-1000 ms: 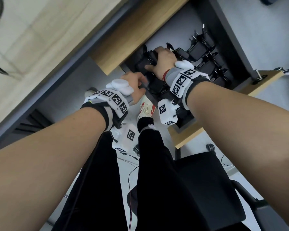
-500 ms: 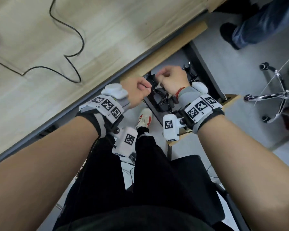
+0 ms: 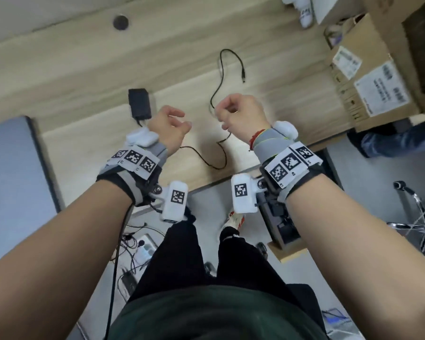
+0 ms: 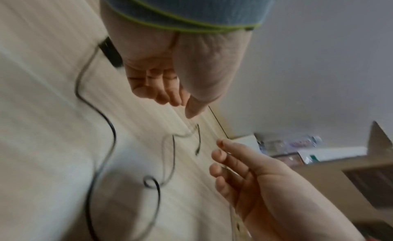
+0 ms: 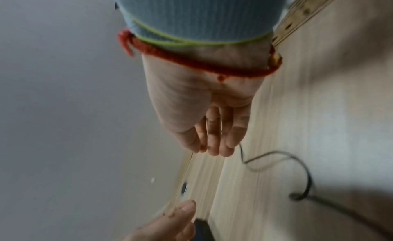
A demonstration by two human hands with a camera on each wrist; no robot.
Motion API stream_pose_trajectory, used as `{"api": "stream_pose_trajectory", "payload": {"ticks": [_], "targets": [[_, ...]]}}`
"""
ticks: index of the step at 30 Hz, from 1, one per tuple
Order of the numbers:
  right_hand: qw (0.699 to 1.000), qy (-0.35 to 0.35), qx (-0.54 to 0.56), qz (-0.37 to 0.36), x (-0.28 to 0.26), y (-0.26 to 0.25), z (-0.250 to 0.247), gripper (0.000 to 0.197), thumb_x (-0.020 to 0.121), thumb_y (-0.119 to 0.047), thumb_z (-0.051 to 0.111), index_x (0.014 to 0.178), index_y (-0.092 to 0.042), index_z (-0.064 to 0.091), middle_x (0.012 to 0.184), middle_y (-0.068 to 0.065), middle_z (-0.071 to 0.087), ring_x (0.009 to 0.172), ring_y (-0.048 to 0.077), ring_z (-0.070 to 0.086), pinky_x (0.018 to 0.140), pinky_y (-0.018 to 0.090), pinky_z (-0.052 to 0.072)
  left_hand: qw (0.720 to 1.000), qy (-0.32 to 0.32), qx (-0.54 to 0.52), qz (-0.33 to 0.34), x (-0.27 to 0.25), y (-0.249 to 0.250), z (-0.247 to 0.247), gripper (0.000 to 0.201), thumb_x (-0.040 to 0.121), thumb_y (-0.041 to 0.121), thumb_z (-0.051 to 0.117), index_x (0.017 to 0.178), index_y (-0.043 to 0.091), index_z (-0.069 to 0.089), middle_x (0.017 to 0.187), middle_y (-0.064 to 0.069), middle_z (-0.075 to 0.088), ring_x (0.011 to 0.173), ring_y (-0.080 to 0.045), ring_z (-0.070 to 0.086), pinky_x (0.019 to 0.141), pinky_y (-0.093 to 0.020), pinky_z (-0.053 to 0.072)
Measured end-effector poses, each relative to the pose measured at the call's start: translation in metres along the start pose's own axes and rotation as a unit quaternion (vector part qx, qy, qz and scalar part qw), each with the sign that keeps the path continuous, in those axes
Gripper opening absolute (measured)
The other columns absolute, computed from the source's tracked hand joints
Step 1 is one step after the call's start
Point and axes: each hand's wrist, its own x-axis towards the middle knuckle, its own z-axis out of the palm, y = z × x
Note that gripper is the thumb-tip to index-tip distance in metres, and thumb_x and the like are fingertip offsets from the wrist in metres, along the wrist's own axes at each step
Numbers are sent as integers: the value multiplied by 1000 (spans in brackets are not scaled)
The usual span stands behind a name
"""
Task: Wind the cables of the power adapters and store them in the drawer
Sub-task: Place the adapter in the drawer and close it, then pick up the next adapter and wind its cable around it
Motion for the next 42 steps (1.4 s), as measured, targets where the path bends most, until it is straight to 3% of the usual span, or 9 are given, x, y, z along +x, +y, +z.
{"api": "stream_pose_trajectory", "payload": {"ticks": [6, 14, 18, 21, 28, 30, 32, 35, 42], "targets": [[979, -133, -153, -2, 33, -36, 101, 14, 84, -30, 67, 93, -23, 74, 94, -3, 74, 94, 17, 67, 87, 27, 51, 997, 16, 17, -79, 39, -46, -80, 36, 88, 21, 68, 121, 13, 57, 97, 3, 60, 87, -21, 59, 68, -25, 43], [896, -247, -365, 53, 48, -28, 179, 23, 83, -24, 66, 105, -16, 69, 101, 5, 70, 96, 29, 66, 77, 29, 53, 991, -3, -19, -132, 65, -77, -108, 31, 89, 19, 68, 118, 15, 58, 98, 3, 62, 66, -7, 54, 54, -20, 40], [908, -226, -347, 57, 49, -28, 185, 19, 91, -26, 62, 108, -20, 70, 99, 6, 69, 86, 27, 61, 70, 25, 41, 983, -31, -56, -170, 71, -80, -106, 43, 86, 21, 71, 124, 14, 52, 103, -2, 65, 91, -22, 66, 79, -34, 55], [940, -214, -261, 39, 46, -40, 175, 14, 94, -28, 60, 102, -23, 70, 86, 1, 65, 85, 24, 60, 72, 25, 43, 977, -48, -70, -196, 76, -78, -104, 53, 84, 26, 73, 129, 12, 50, 103, -3, 64, 98, -27, 67, 93, -44, 54], [954, -193, -217, -67, 31, -104, 117, 17, 91, -30, 67, 103, -20, 75, 80, -4, 64, 79, 13, 56, 73, 19, 37, 950, -89, -184, -236, 79, -37, -111, 42, 81, 40, 75, 106, 8, 68, 97, -10, 75, 85, -24, 73, 80, -40, 60], [948, -198, -233, -91, 23, -120, 98, 18, 91, -30, 67, 104, -21, 76, 71, -10, 61, 68, 8, 54, 70, 20, 36, 938, -101, -213, -254, 82, -27, -112, 56, 64, 42, 84, 106, 8, 71, 95, -12, 75, 83, -28, 74, 81, -42, 59], [938, -207, -255, -106, 13, -130, 83, 18, 91, -32, 68, 105, -24, 77, 64, -16, 58, 60, -1, 51, 67, 19, 36, 921, -122, -258, -266, 78, -12, -114, 50, 74, 31, 80, 114, 3, 66, 97, -13, 74, 81, -27, 74, 74, -37, 60], [926, -235, -270, -120, 2, -135, 64, 13, 90, -34, 69, 98, -29, 78, 64, -7, 65, 54, -4, 54, 59, 11, 38, 901, -145, -331, -241, 63, 20, -116, 29, 93, 20, 65, 115, 2, 59, 91, -11, 69, 75, -22, 68, 69, -32, 60], [934, -203, -261, -138, -12, -148, -8, 9, 87, -41, 71, 90, -35, 77, 57, -9, 62, 48, -2, 51, 52, 9, 37, 934, -122, -320, -103, 21, 100, -125, 22, 94, 34, 62, 95, 12, 61, 75, -6, 66, 65, -21, 62, 60, -26, 52]]}}
